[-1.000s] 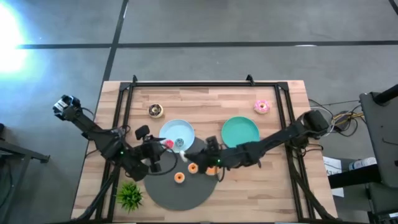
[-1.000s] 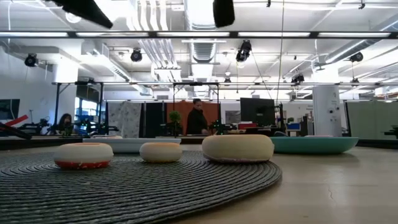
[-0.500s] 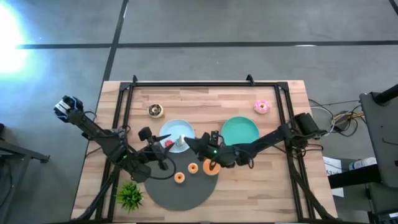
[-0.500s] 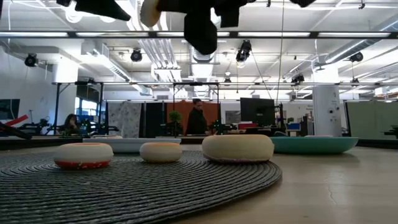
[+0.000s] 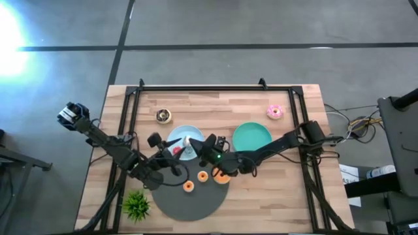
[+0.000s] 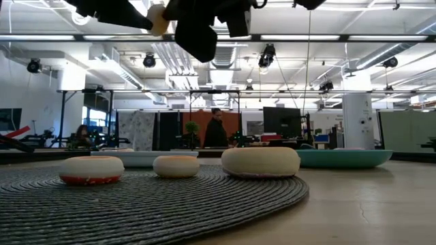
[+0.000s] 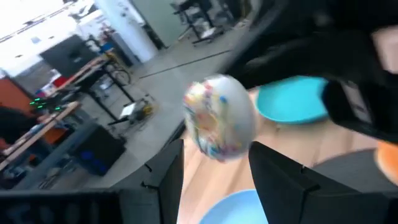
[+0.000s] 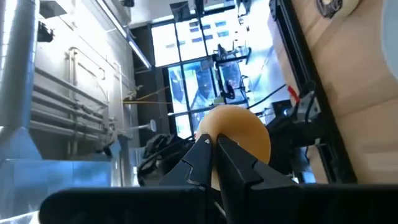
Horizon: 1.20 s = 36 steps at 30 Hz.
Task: Pick & Place donuts
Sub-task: Put the small white donut on the white plate
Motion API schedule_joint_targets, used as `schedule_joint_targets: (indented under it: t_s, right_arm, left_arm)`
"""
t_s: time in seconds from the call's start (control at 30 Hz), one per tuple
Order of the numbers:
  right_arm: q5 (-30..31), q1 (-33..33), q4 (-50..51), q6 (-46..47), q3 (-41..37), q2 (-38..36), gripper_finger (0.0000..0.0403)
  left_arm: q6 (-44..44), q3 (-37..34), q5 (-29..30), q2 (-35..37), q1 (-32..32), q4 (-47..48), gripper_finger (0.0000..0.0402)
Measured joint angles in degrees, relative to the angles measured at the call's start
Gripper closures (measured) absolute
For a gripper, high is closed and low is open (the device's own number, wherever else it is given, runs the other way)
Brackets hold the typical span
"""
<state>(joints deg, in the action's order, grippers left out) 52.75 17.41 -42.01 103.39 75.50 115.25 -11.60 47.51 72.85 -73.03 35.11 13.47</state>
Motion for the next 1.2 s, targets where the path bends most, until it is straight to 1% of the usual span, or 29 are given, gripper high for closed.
schedule_joint_targets:
  t_s: [0.13, 0.3, 0.57, 0.97, 1.07, 1.2]
  right_arm:
    - [0.1, -0.1, 0.8, 0.2, 1.7, 0.8, 0.0392]
    - [0.0, -0.2, 1.1, 0.2, 2.0, 1.0, 0.0392]
    - [0.7, -0.6, 1.2, 1.1, 1.8, 1.0, 0.0392]
    - [0.0, -0.9, 1.2, 1.2, 1.8, 1.0, 0.0392]
    - [-0.1, -0.9, 1.2, 0.3, 1.8, 1.0, 0.0392]
    - [-2.0, -0.9, 2.4, -0.3, 1.5, 1.0, 0.0385]
  left_arm:
    - [0.0, 0.0, 0.0, 0.0, -0.8, -0.5, 0.0246]
    - [-0.1, 0.0, 0.0, 0.0, -1.0, -1.0, 0.0247]
    - [-2.0, 0.0, -2.2, 0.0, -1.0, -2.4, 0.0272]
    - [-0.3, 0.0, -2.2, 0.0, -2.6, -3.6, 0.0276]
    - [0.7, 0.0, -2.2, 0.0, -3.1, -3.6, 0.0293]
    - [2.2, 0.0, -2.2, 0.0, -3.3, -3.4, 0.0344]
